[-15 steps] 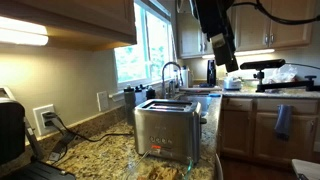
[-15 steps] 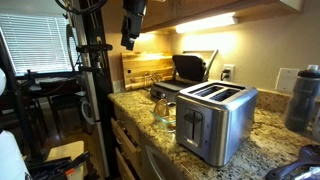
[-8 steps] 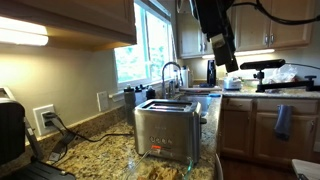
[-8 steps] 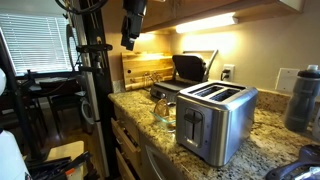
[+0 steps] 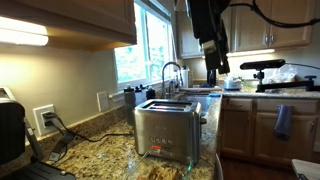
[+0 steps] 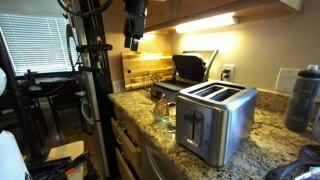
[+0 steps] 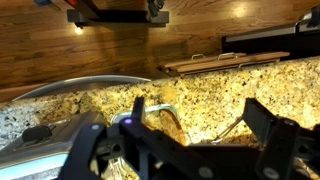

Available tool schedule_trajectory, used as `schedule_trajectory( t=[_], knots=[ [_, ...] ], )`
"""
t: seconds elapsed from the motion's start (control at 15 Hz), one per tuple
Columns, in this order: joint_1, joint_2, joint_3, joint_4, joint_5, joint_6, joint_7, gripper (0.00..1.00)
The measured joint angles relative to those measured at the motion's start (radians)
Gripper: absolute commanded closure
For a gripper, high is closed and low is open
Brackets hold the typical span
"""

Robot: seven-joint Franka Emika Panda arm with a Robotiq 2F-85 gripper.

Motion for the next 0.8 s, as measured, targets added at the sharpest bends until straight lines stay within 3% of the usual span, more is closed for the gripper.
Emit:
schedule_trajectory(
  t=[0.67,0.8],
  knots=[
    [0.002,-0.021,0.091,-0.207,-0.069,0.343,0.036,0.00],
    [0.004,-0.014,0.092,-0.216,-0.070,0.352,0.036,0.00]
  ],
)
